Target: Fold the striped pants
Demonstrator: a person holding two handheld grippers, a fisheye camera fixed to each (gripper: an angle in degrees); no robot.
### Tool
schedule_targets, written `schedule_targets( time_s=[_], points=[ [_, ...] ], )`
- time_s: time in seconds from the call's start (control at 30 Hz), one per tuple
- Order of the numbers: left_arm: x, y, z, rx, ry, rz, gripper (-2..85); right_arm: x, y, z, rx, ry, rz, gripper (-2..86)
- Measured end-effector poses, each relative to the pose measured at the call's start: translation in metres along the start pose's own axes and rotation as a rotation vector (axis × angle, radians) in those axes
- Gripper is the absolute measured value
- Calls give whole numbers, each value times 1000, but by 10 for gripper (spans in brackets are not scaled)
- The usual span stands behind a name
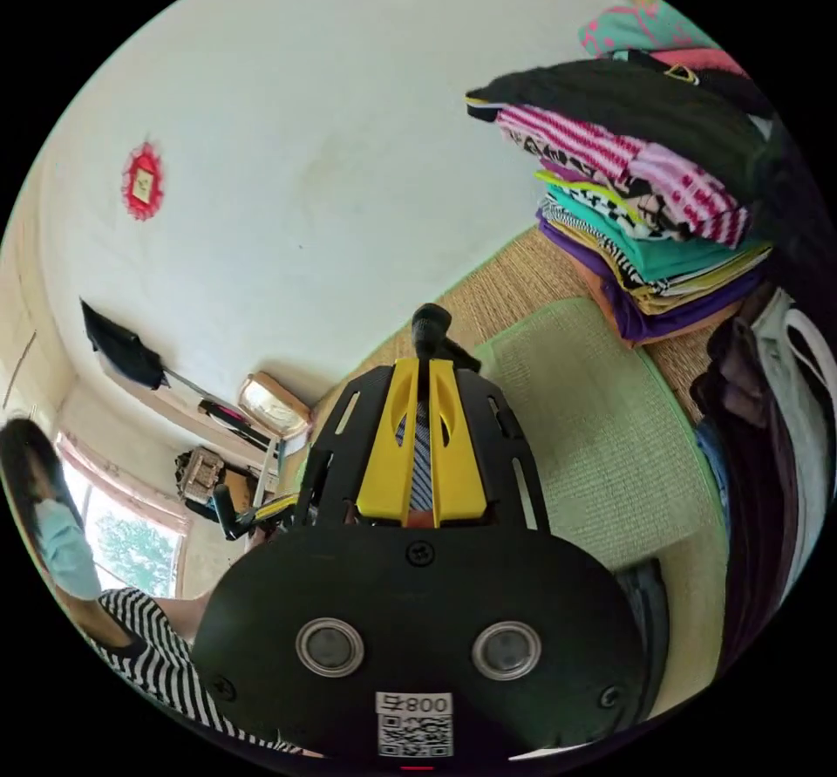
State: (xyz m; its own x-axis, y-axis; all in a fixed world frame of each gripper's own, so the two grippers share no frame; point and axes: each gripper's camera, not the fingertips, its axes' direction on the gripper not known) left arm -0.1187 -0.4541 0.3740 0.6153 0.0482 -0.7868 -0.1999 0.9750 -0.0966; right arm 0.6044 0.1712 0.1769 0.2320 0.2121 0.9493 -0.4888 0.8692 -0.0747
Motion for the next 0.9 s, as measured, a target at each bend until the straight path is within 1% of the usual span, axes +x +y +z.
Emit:
schedule_targets(
  time_s=[0.1, 0.2, 0.27, 0.37, 0.43, 0.47, 0.53, 0.57, 0.6, 0.63, 0.7, 0.77, 0.8, 0.83, 0.87, 0.9],
  points=[
    [6, 7, -34, 121, 43, -4, 7, -43, 21, -60, 151, -90, -54, 20],
    [10, 1, -50, 190, 62, 11, 6, -84, 30, -89, 248, -87, -116, 22],
    [12, -9, -49, 189, 24, 30, 6, -103, 26, -88, 266, -50, -152, 23],
    [-2, -31, -25, 158, 30, -25, 5, -110, 3, -59, 230, 73, -142, 29],
    [-22, -48, 14, 77, -4, -106, 4, -93, -24, -10, 101, 229, -87, 39],
    [-27, -51, 24, 56, -28, -121, 3, -87, -29, 4, 52, 273, -73, 42],
    [-42, -56, 61, -68, -152, -190, 2, -64, -39, 48, -103, 465, 32, 52],
    [-44, -55, 66, -77, -150, -198, 2, -62, -38, 54, -119, 487, 42, 52],
    [-46, -53, 72, -72, -107, -195, 2, -60, -33, 60, -129, 476, 49, 51],
    [-45, -48, 75, -55, -68, -193, 2, -61, -25, 63, -132, 420, 23, 50],
    [-41, -40, 79, -38, -23, -170, 3, -66, -6, 70, -175, 394, -46, 51],
    [-39, -32, 89, -72, 3, -144, 4, -66, 14, 82, -226, 464, -123, 38],
    [-39, -28, 97, -108, -10, -137, 4, -62, 25, 94, -290, 528, -145, 34],
    [-43, -24, 105, -146, -48, -145, 4, -54, 33, 107, -364, 557, -150, 29],
    [-46, -23, 109, -163, -73, -155, 4, -51, 37, 113, -398, 570, -161, 27],
    [-52, -20, 116, -199, -121, -167, 4, -44, 44, 125, -459, 644, -171, 19]
  ],
)
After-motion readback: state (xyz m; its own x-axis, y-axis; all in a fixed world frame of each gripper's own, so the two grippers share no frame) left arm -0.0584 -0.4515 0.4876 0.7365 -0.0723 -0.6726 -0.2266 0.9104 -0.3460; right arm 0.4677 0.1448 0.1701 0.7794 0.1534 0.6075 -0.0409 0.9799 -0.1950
